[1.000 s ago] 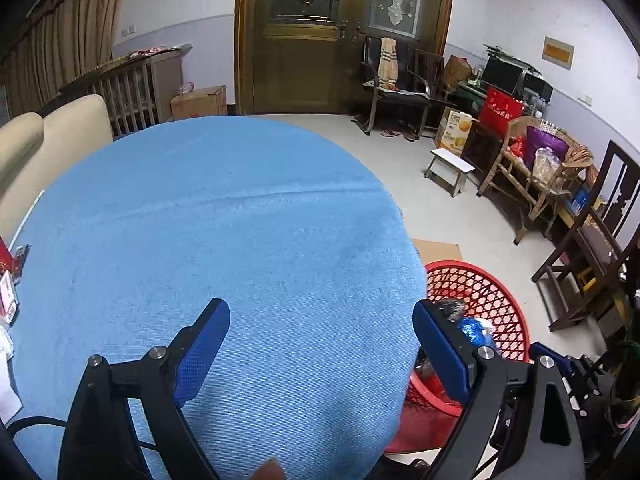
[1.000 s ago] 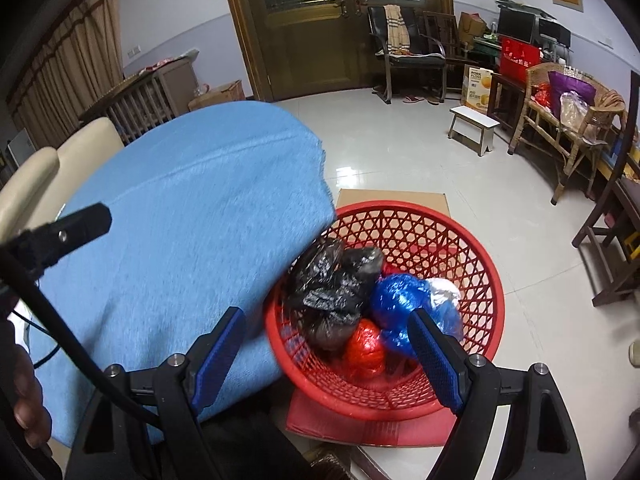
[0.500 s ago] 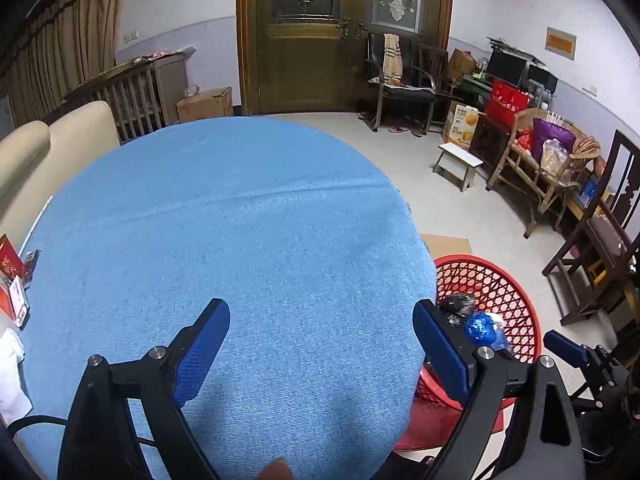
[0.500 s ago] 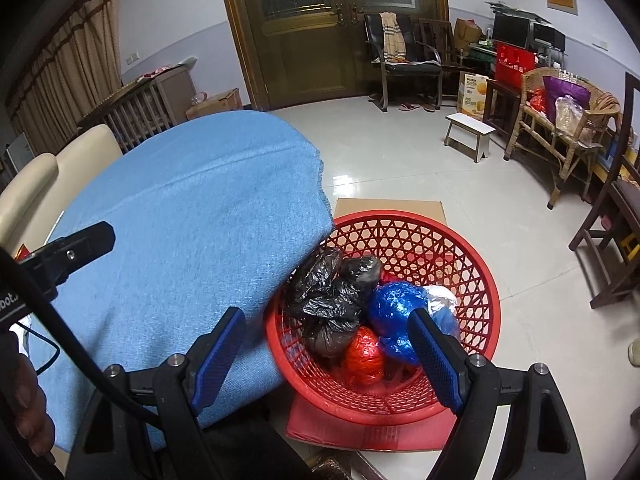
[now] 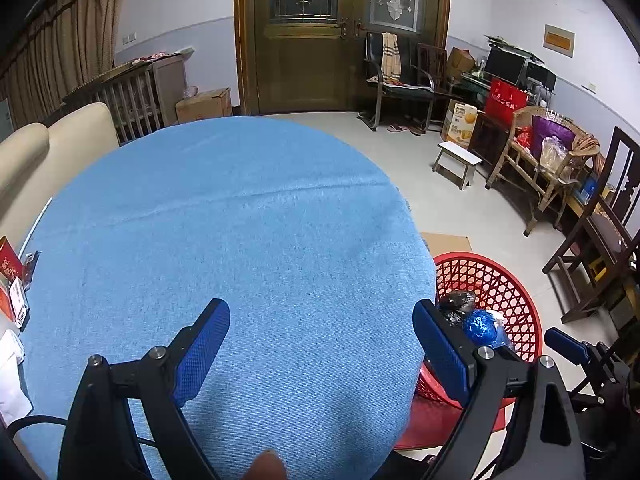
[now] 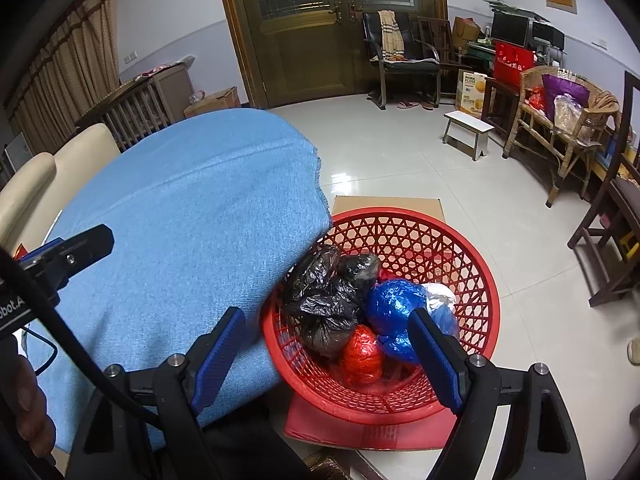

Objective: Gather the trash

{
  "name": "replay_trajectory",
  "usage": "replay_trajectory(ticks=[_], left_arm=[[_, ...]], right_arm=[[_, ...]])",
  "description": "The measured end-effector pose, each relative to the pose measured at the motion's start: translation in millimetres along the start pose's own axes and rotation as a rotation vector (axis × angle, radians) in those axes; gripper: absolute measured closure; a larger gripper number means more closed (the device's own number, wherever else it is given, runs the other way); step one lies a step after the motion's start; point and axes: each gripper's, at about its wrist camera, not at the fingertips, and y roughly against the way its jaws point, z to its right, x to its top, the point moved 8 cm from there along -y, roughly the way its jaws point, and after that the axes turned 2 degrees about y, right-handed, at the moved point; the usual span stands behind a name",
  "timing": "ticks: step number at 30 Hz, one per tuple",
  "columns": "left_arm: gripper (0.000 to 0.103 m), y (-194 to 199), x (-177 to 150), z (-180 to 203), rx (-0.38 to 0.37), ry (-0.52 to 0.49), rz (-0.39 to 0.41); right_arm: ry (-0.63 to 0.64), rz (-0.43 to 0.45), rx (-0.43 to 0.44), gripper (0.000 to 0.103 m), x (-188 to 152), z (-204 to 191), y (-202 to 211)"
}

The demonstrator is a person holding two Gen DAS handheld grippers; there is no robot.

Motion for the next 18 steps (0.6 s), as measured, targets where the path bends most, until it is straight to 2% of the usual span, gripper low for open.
replay_trajectory(ticks=[18], left_arm=[[0.010, 2.3, -2.4, 4.8, -0.004, -0.035, 0.000]], right_arm=[[-0.016, -0.012, -0.009, 0.017, -1.8, 4.9, -1.5]])
